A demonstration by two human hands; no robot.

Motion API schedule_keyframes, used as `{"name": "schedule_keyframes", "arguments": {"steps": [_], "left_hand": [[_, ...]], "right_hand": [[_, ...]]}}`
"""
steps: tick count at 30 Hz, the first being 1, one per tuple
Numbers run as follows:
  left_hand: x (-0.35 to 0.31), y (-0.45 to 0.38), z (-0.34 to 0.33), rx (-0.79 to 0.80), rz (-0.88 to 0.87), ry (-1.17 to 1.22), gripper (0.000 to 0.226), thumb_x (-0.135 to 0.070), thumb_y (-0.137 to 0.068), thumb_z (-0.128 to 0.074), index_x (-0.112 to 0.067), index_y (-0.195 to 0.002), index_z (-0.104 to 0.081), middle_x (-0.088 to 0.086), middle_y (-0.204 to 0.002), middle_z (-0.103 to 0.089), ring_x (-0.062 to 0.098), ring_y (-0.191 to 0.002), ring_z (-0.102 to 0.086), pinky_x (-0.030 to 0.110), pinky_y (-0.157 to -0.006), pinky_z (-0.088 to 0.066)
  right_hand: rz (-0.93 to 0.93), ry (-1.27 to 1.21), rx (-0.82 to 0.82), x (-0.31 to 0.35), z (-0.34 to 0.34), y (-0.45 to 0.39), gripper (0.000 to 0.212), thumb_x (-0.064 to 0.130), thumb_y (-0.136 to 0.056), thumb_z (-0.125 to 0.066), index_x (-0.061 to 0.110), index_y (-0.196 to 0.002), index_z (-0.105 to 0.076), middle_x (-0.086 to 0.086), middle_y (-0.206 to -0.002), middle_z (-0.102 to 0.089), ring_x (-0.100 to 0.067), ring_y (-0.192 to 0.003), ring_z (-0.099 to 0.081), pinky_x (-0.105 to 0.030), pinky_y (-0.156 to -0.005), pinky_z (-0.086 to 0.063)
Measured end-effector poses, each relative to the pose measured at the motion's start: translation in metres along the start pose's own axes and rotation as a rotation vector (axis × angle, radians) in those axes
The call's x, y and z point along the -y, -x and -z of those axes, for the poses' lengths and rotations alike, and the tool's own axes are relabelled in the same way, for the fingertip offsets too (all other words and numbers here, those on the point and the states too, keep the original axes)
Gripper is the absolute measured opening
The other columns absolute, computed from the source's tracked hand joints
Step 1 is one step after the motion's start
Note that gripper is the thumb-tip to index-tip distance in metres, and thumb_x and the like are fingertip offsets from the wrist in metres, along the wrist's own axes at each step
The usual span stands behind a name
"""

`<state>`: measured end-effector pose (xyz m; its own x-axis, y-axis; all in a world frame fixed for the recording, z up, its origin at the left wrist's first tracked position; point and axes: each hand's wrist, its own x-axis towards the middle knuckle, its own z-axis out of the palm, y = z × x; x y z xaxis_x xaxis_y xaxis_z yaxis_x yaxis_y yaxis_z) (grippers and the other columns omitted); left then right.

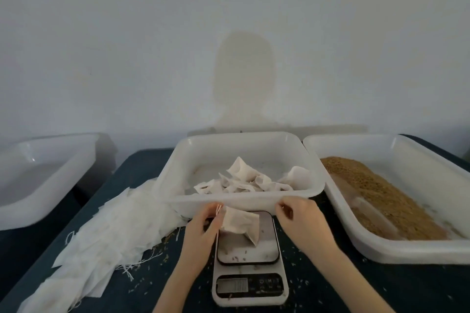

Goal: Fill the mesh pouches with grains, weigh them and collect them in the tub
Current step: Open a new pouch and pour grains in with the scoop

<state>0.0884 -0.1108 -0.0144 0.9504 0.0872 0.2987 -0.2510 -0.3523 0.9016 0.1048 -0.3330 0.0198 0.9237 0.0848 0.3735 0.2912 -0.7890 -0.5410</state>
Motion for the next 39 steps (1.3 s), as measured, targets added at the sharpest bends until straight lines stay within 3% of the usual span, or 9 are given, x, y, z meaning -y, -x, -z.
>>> {"name": "schedule_keyframes", "arguments": {"steps": [5,8,13,16,28,34,39], "left_hand": [[0.021,0.002,0.007,-0.195,0.119,0.130,0.020,-0.012,-0.096,-0.048,-0.022,-0.099,-0.065,-0.008,-0.097,-0.068,0.003,-0.093,-0.062,0.025,-0.084,-0.046],[0.030,0.000,0.008,-0.258,0.205,0.162,0.024,-0.012,-0.097,-0.045,-0.020,-0.091,-0.066,-0.006,-0.089,-0.067,0.007,-0.088,-0.061,0.024,-0.076,-0.043],[0.040,-0.003,0.009,-0.352,0.337,0.187,0.022,-0.010,-0.096,-0.045,-0.016,-0.089,-0.066,-0.002,-0.085,-0.068,0.014,-0.084,-0.060,0.025,-0.071,-0.043],[0.043,-0.002,0.011,-0.375,0.376,0.183,0.021,-0.009,-0.095,-0.046,-0.016,-0.088,-0.065,0.001,-0.085,-0.067,0.013,-0.082,-0.059,0.024,-0.070,-0.043],[0.039,0.000,0.010,-0.339,0.337,0.127,0.019,-0.012,-0.095,-0.049,-0.017,-0.086,-0.065,-0.001,-0.080,-0.066,0.012,-0.078,-0.059,0.025,-0.070,-0.044],[0.032,0.008,0.004,-0.250,0.048,-0.076,0.013,-0.032,-0.094,-0.052,-0.033,-0.083,-0.059,-0.004,-0.066,-0.059,0.009,-0.060,-0.053,0.025,-0.060,-0.043],[0.029,0.008,-0.005,-0.147,-0.027,-0.287,0.006,-0.043,-0.090,-0.049,-0.048,-0.087,-0.051,-0.016,-0.070,-0.057,0.002,-0.062,-0.052,0.015,-0.057,-0.039]], "right_hand": [[-0.157,-0.099,-0.038,-0.030,-0.040,0.010,0.027,0.024,-0.090,-0.062,0.021,-0.063,-0.058,0.004,-0.058,-0.057,-0.008,-0.054,-0.056,-0.023,-0.056,-0.047],[-0.233,-0.159,0.002,-0.042,-0.049,0.010,0.024,0.024,-0.091,-0.061,0.022,-0.067,-0.062,0.005,-0.062,-0.060,-0.006,-0.060,-0.058,-0.018,-0.054,-0.047],[-0.311,-0.211,0.020,-0.049,-0.052,0.007,0.024,0.029,-0.091,-0.058,0.021,-0.069,-0.064,0.006,-0.064,-0.063,-0.008,-0.061,-0.059,-0.025,-0.054,-0.048],[-0.301,-0.203,0.031,-0.048,-0.052,0.008,0.021,0.030,-0.091,-0.058,0.027,-0.072,-0.065,0.011,-0.066,-0.064,0.000,-0.063,-0.060,-0.018,-0.053,-0.046],[-0.300,-0.215,0.053,-0.047,-0.049,0.008,0.019,0.029,-0.092,-0.058,0.029,-0.075,-0.066,0.012,-0.069,-0.065,-0.002,-0.063,-0.061,-0.019,-0.057,-0.048],[-0.295,-0.239,0.072,-0.047,-0.048,0.008,0.019,0.027,-0.092,-0.059,0.030,-0.075,-0.067,0.012,-0.071,-0.066,-0.002,-0.066,-0.062,-0.017,-0.058,-0.046],[-0.284,-0.235,0.076,-0.049,-0.046,0.009,0.018,0.028,-0.092,-0.059,0.031,-0.076,-0.066,0.013,-0.071,-0.066,0.000,-0.067,-0.061,-0.016,-0.060,-0.047]]}}
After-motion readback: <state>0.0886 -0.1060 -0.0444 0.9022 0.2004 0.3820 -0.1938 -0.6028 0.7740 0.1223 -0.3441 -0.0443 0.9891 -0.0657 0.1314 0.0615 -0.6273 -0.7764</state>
